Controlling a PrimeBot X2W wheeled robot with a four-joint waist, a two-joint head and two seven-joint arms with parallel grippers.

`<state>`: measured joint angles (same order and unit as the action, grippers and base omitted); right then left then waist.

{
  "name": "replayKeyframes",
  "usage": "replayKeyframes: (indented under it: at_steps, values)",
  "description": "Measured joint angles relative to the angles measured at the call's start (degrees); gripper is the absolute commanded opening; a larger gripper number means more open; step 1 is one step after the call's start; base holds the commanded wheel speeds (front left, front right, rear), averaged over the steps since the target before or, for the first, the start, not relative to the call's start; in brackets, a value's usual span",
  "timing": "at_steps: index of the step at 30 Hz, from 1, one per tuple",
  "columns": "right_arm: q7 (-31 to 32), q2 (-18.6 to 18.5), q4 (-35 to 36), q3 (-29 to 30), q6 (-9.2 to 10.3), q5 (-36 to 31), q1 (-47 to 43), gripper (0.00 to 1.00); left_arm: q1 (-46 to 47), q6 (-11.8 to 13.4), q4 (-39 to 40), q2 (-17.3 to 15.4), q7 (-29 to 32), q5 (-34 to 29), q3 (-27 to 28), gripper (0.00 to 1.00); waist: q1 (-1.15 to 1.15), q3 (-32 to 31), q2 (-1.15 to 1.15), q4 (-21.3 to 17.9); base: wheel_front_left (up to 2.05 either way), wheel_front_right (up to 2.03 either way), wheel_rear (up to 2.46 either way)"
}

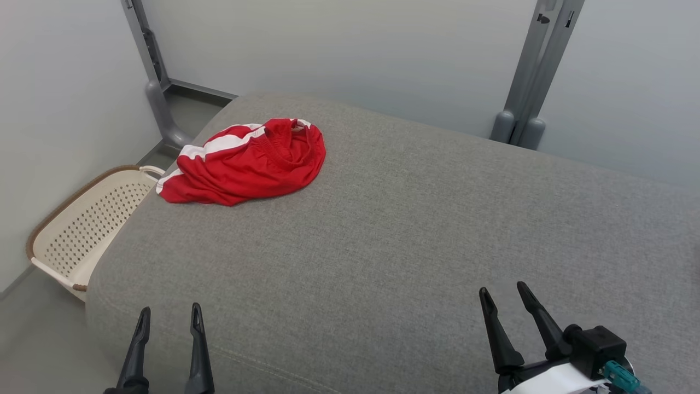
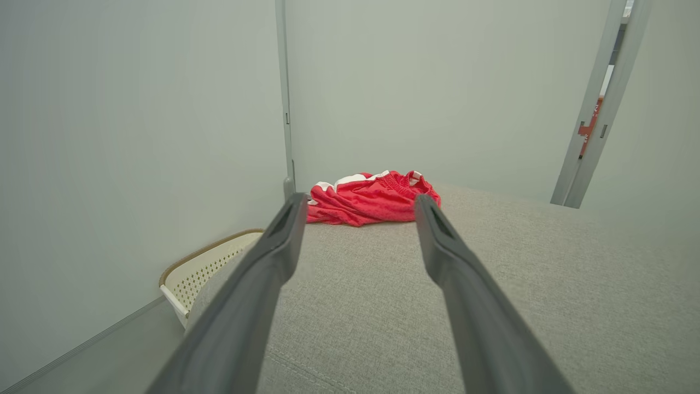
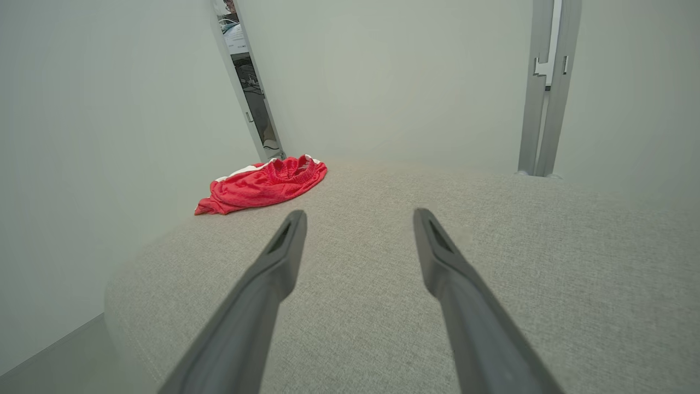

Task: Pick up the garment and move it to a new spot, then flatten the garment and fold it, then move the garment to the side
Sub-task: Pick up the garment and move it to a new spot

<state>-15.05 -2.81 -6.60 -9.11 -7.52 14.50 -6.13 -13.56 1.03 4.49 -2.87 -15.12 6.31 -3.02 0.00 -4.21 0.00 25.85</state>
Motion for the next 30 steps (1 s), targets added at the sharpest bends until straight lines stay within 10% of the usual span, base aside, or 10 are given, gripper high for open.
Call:
replayKeyframes:
  at_steps: [11, 30]
  values:
    - [0.0, 0.0, 0.42, 1.6, 0.0, -1.65, 0.42, 1.0, 2.25, -0.93, -1.12, 0.0, 0.0, -0.29, -0.44, 1.0, 0.0, 3.05, 0.0, 1.96, 0.0, 0.0, 0.0]
    - [0.01, -10.01, 5.89, 4.95, 0.0, -7.2, 11.24, 1.0, 51.72, -7.66, -23.92, -6.6, 1.16, 0.96, 2.09, 1.0, 0.01, 23.31, 0.0, -0.49, 0.0, 0.0, 0.0]
